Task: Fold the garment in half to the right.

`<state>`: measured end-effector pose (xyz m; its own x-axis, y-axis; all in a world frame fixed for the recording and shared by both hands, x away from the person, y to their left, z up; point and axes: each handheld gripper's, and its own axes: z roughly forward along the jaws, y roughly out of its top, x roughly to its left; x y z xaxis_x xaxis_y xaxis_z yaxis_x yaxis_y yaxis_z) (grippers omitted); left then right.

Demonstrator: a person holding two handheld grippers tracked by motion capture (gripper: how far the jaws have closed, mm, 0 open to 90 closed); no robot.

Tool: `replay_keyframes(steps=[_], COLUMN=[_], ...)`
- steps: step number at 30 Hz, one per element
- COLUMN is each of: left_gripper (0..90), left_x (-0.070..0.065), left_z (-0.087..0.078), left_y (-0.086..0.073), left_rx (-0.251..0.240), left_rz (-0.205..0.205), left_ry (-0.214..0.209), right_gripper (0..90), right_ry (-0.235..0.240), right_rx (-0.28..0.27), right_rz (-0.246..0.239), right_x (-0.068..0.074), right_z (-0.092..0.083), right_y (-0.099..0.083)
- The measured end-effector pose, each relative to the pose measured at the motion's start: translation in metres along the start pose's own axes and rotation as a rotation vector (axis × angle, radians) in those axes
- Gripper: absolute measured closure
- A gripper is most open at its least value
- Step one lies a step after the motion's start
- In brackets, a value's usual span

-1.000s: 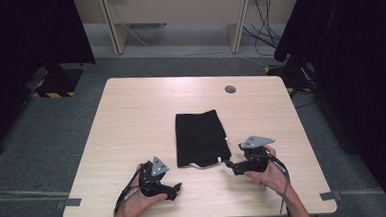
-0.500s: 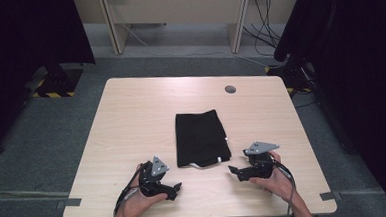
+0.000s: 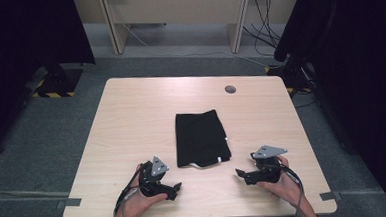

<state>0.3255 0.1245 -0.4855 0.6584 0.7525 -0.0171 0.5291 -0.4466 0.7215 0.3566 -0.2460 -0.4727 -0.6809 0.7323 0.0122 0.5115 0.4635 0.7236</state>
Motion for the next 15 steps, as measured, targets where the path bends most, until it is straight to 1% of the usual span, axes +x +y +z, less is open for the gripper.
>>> replay_keyframes(steps=[6, 9, 11, 15], left_gripper=[0.0, 0.0, 0.0, 0.0], left_x=[0.000, 0.000, 0.000, 0.000], left_z=[0.000, 0.000, 0.000, 0.000], left_y=[0.000, 0.000, 0.000, 0.000], left_rx=[0.000, 0.000, 0.000, 0.000], left_rz=[-0.001, 0.000, -0.001, -0.001], left_ry=[0.000, 0.000, 0.000, 0.000], right_gripper=[14.8, 14.8, 14.4, 14.4], right_ry=[0.000, -0.006, -0.021, -0.024], right_rx=[0.008, 0.014, 0.027, 0.021], right_rz=[0.004, 0.008, 0.003, 0.007], right_x=[0.000, 0.000, 0.000, 0.000], right_z=[-0.004, -0.005, -0.005, -0.008], right_y=[-0.005, -0.009, -0.013, -0.016])
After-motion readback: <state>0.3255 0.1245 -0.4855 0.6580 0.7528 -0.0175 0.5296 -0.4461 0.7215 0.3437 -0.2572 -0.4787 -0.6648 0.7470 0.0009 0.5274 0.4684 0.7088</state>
